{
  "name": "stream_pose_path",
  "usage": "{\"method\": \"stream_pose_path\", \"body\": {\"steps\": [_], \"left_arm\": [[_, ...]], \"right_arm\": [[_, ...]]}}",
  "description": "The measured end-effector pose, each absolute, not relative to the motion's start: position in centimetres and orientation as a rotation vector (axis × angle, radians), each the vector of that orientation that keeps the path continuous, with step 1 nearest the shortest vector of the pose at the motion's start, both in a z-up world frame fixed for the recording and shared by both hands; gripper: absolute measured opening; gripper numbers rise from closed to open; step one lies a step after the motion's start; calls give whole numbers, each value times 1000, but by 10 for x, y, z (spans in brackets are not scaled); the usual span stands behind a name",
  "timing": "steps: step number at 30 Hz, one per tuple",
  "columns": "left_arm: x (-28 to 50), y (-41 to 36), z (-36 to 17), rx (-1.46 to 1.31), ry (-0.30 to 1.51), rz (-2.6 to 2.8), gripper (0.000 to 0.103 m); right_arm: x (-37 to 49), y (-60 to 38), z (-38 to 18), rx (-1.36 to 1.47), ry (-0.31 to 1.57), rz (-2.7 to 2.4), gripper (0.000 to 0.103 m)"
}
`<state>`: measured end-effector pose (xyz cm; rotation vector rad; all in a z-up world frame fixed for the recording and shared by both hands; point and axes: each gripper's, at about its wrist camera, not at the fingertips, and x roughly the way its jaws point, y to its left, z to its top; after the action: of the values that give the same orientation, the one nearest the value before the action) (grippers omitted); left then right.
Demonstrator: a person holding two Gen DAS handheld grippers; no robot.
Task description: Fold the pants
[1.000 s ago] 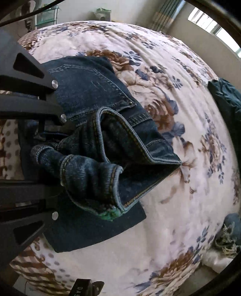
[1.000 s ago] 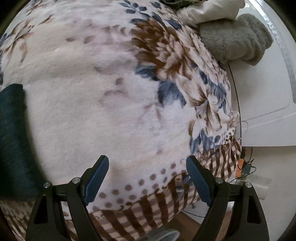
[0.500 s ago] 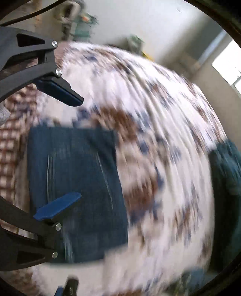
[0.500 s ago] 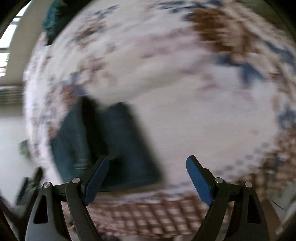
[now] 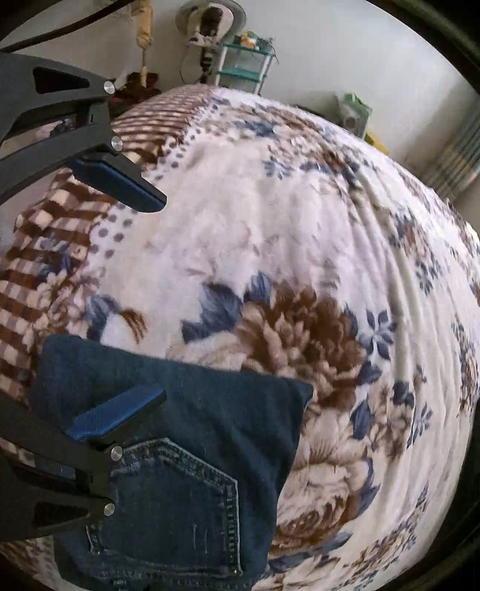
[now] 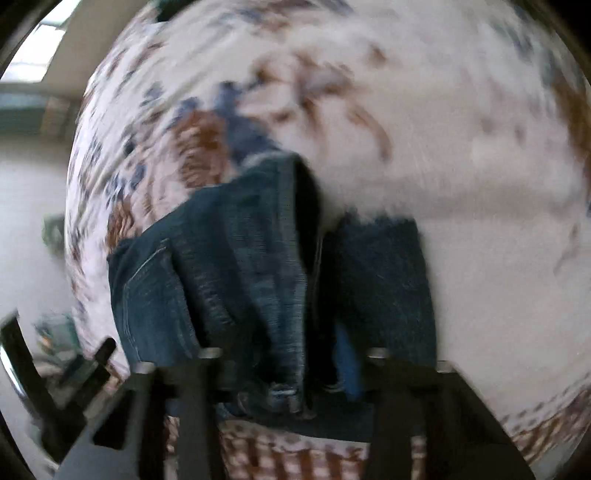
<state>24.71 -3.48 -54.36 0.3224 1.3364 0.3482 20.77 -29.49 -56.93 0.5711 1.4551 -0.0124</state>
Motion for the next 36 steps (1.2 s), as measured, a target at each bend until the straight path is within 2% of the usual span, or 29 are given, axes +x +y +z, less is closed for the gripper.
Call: {"method": "stream_pose_path", "body": {"steps": [1, 3, 10, 15, 16, 19, 21, 22, 23, 25, 28, 29, 30, 31, 32, 34, 36], "left_arm": [[245, -33, -542, 308, 1331, 351, 95], [244, -28, -539, 248, 1338, 333, 95], [258, -15, -516, 77, 1343, 237, 95], [276, -27, -516, 38, 1347, 144, 95], [281, -30, -520, 17, 1360, 113, 95], [297, -42, -538, -40, 1413, 27, 95], [308, -49, -555, -86, 1461, -14, 95], [315, -51, -563, -106, 1486, -25, 95], [322, -53, -572, -141, 1509, -40, 95], [336, -55, -592, -213, 1558, -55, 95], [351, -61, -612, -304, 1596, -70, 95], [354, -64, -617, -317, 1602, -81, 92], [357, -67, -617, -327, 1589, -100, 83], [359, -71, -618, -339, 1569, -142, 51], [360, -74, -619, -338, 1569, -173, 37], [361, -73, -624, -303, 1567, -160, 35], [363, -59, -639, -388, 1599, -131, 37]], "right_arm": [[208, -289, -563, 529, 1449, -14, 23], [206, -289, -552, 537, 1423, -32, 13], [170, -353, -502, 574, 1346, -216, 12], [138, -414, -519, 606, 1402, -384, 12], [136, -419, -529, 635, 1422, -379, 14], [140, -427, -565, 656, 1547, -355, 38], [136, -438, -565, 743, 1531, -373, 39], [133, -443, -561, 775, 1499, -386, 46], [132, -447, -558, 792, 1479, -394, 59], [126, -458, -553, 857, 1420, -420, 70], [132, -465, -575, 962, 1445, -382, 70], [135, -464, -586, 997, 1464, -352, 70], [139, -462, -595, 1013, 1494, -339, 70], [140, -455, -603, 1006, 1505, -332, 69], [144, -453, -604, 953, 1513, -351, 65], [144, -454, -601, 791, 1540, -440, 64], [142, -454, -606, 819, 1559, -446, 64]]}}
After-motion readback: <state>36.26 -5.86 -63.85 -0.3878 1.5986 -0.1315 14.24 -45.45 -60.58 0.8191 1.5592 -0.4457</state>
